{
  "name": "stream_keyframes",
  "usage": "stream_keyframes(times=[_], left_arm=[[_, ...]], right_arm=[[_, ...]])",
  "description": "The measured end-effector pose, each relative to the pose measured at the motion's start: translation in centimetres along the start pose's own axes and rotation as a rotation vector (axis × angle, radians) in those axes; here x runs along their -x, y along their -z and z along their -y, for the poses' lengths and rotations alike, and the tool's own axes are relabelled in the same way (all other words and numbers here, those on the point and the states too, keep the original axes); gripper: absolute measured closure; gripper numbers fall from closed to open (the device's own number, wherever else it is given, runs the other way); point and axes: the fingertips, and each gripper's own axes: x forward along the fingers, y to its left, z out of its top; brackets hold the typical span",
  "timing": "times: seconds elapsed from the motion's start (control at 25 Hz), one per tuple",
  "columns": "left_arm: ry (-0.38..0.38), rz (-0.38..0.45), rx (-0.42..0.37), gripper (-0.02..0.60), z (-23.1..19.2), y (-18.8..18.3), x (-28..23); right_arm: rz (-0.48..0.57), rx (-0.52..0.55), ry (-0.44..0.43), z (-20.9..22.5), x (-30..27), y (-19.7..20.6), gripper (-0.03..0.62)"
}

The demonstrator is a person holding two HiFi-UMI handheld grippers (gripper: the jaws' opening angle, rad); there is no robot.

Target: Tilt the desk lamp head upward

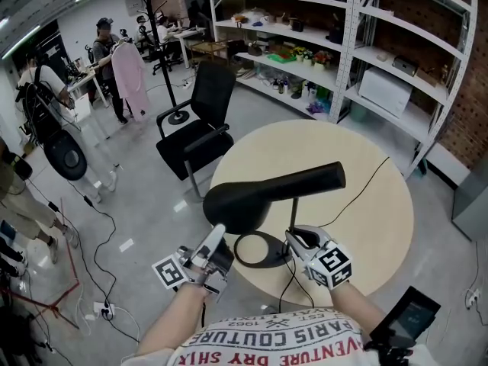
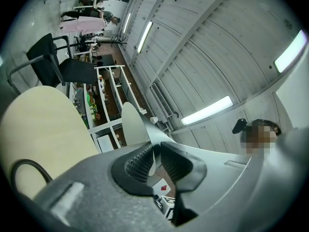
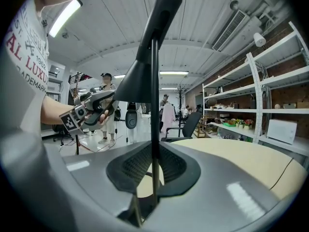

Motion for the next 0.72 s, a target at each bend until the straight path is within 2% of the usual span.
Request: stream_keyframes(times=[0.48,0.72], left_arm=[[0.049,0.035,-0.066,0.549,2.6,-3.1,-1.6],[0.080,0.025,-0.102,0.555,3.7,-4.4,-2.3]], right_arm=[[0.016,-0.008,0.008,0.6,0.4,-0.1,0.551],[0.017,-0.011,0.011,0.7,0.3,-0.1,0.551]])
